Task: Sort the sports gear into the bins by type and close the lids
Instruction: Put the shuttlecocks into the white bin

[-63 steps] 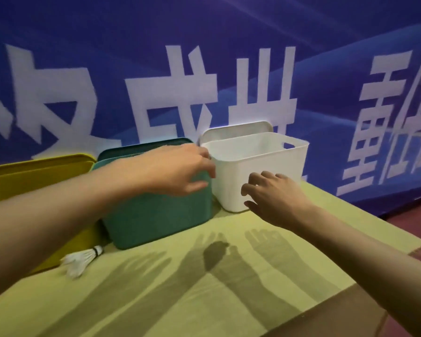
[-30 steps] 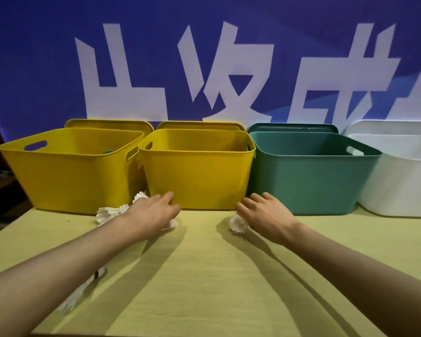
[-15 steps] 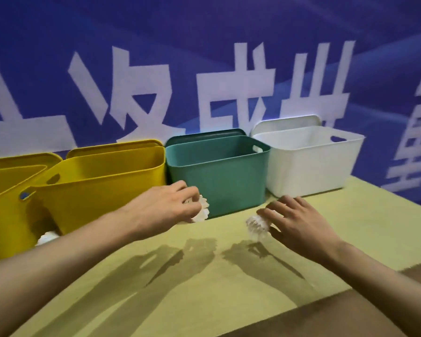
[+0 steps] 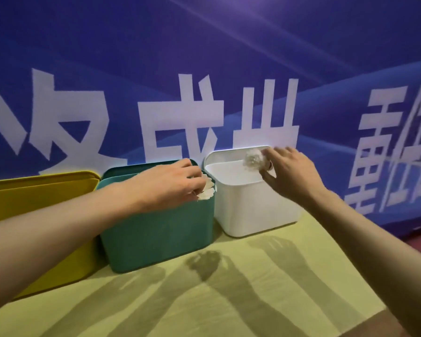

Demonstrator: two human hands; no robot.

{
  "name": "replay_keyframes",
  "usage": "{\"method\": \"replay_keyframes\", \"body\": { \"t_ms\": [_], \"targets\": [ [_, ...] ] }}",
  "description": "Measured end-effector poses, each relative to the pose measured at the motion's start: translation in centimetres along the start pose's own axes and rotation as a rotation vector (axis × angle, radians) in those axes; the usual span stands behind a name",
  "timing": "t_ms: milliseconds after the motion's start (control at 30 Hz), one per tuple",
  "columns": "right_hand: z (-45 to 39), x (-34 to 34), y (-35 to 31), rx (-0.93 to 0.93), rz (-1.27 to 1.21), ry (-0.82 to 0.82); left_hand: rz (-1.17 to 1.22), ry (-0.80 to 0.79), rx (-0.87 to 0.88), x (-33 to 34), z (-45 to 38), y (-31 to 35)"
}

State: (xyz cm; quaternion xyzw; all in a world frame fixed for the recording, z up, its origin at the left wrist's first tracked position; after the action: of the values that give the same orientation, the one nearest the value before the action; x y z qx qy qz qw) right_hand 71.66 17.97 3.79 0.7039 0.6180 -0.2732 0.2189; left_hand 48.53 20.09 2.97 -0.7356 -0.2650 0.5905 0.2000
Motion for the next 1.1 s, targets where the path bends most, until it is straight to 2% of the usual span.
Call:
{"method": "replay_keyframes", "body": {
  "t_ms": [33, 100, 167, 200, 367, 433, 533, 600, 667, 833, 1100],
  "targets": [
    [-2.5, 0.7, 0.3, 0.02, 0.0, -0.025, 0.005, 0.003, -0.008, 0.1, -0.7, -0.7],
    [-5.9, 3.1, 1.0, 0.086, -0.005, -0.201, 0.024, 0.007, -0.017, 0.0, -2.1, -1.9],
    [-6.6, 5.7, 2.0, 0.169, -0.032, -0.39, 0.041, 0.009, -0.033, 0.0, -3.6, -3.3],
    [-6.0, 6.3, 2.4, 0.2, -0.048, -0.422, 0.047, 0.017, -0.048, 0.1, -4.6, -4.0],
    [1.2, 6.1, 3.9, 0.153, -0.098, -0.305, 0.054, 0.04, -0.098, 2.0, -11.6, -5.4],
    [3.9, 5.7, 4.3, 0.126, -0.073, -0.333, 0.046, -0.023, -0.161, 3.5, -14.5, -5.6],
    [6.4, 5.0, 3.8, 0.085, -0.012, -0.393, 0.072, -0.226, -0.254, 7.1, -16.0, -5.4],
    [6.9, 4.3, 2.9, 0.037, 0.009, -0.395, 0.07, -0.226, -0.253, 7.6, -15.1, -4.7],
    [6.7, 3.2, 1.4, 0.012, -0.001, -0.374, 0.091, -0.186, -0.238, 6.2, -12.8, -3.5],
    [6.2, 1.1, -7.3, -0.124, -0.091, -0.317, 0.117, -0.254, -0.203, -0.1, -0.1, 0.2],
    [11.9, 0.0, -28.8, -0.413, -0.264, -0.369, 0.157, -0.475, -0.436, -7.3, 22.0, 4.3]
  ]
}}
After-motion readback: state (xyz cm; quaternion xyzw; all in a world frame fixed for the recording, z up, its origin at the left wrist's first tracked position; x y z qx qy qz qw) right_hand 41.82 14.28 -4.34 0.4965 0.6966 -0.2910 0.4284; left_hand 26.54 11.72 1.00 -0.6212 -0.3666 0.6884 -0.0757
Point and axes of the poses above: each hand's wrist, its own z-axis away from the middle knuckle, its own x-axis out of the palm, y = z × x, the point moved 8 cm from there along -z, towards the middle knuckle, and after that the axes turned 11 degrees about x, right-handed, at the moved point
